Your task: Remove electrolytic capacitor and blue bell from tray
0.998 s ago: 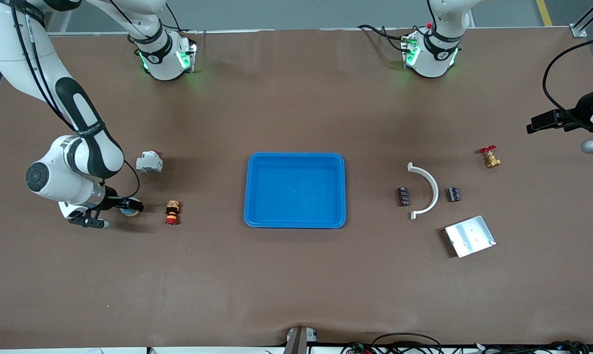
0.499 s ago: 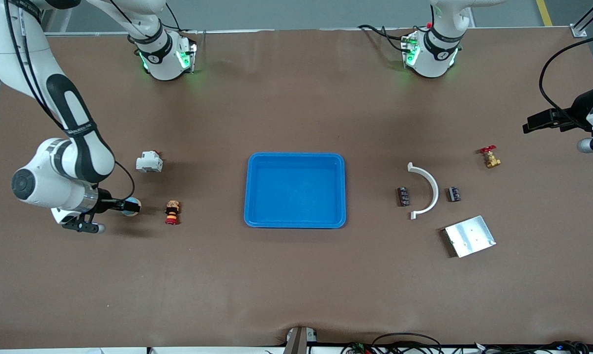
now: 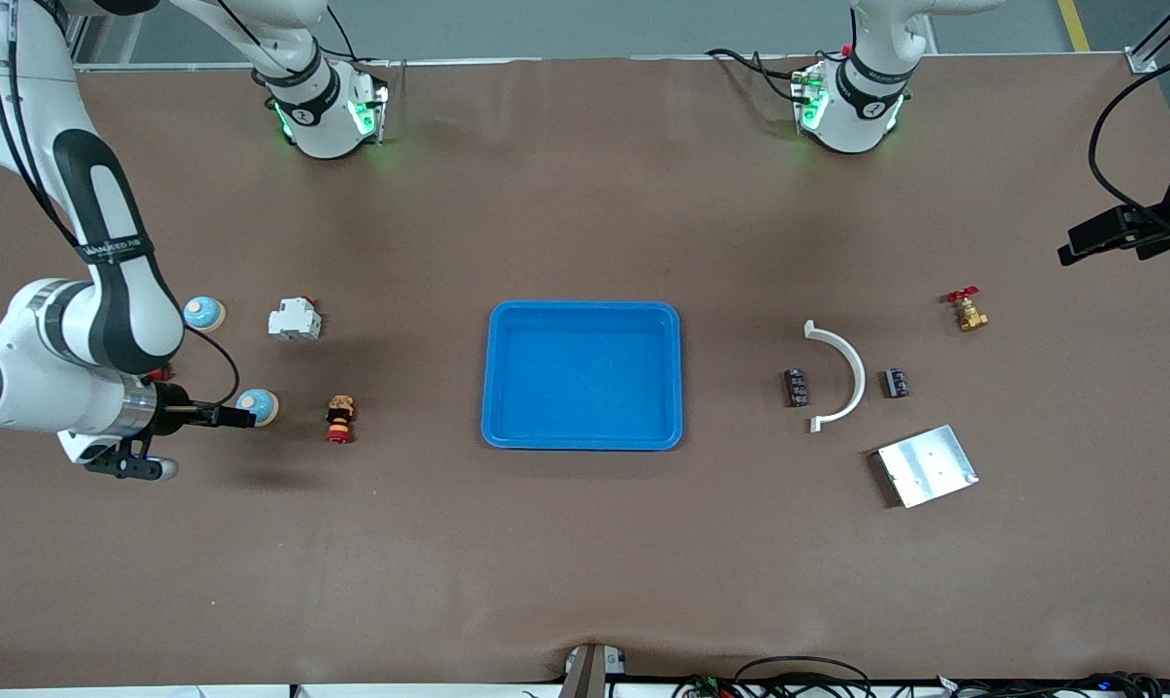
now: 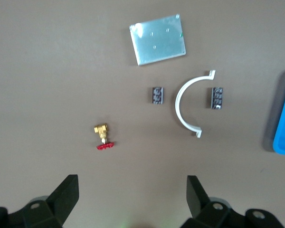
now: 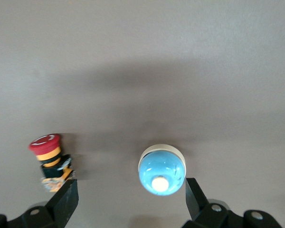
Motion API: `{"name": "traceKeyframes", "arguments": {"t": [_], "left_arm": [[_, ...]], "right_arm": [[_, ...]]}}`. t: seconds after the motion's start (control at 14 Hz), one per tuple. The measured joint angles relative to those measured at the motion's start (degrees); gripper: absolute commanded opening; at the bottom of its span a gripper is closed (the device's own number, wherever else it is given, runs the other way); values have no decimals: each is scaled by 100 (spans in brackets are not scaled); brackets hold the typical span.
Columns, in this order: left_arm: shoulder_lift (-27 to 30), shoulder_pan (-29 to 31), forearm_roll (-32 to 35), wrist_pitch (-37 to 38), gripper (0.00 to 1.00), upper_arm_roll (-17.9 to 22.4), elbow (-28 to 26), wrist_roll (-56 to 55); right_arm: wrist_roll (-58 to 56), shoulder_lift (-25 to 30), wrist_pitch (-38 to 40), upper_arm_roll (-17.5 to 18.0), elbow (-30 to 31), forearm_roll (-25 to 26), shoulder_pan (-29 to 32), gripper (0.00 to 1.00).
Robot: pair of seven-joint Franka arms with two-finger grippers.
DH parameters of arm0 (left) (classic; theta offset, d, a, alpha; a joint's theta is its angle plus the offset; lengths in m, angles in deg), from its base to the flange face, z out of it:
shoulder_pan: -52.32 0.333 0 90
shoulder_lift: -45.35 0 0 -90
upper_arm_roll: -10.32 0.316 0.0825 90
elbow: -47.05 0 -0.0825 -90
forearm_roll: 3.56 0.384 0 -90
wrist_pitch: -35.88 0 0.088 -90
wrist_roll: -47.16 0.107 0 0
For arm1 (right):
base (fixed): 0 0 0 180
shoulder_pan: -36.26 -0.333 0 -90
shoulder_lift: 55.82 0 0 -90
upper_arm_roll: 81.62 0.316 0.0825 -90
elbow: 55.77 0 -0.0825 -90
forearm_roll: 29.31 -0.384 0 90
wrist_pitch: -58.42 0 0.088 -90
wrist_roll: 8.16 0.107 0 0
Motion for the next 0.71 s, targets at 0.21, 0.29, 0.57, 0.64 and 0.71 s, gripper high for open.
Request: {"name": "traceKeyframes", "arguments": {"t": [0.21,0.29,0.57,0.64,0.71], "left_arm": [[8,-81,5,0,100,-29,313,-3],[7,-91,5,0,100,-83,400,-37],[-12,-123,5,0,100,-413,591,-499],[-37,-132,5,1,100,-490,592,-543],[-82,-141,5,0,100,-552,593,-621]], "right_arm": [[166,130,292,6,-379,174,-111,100],[221,217,311,9,-430,253,-158,100],[356,605,412,10,-550,709,-281,100],[356,704,524,2,-602,804,-278,100],[336,803,673,-11,-666,852,-270,100]]}}
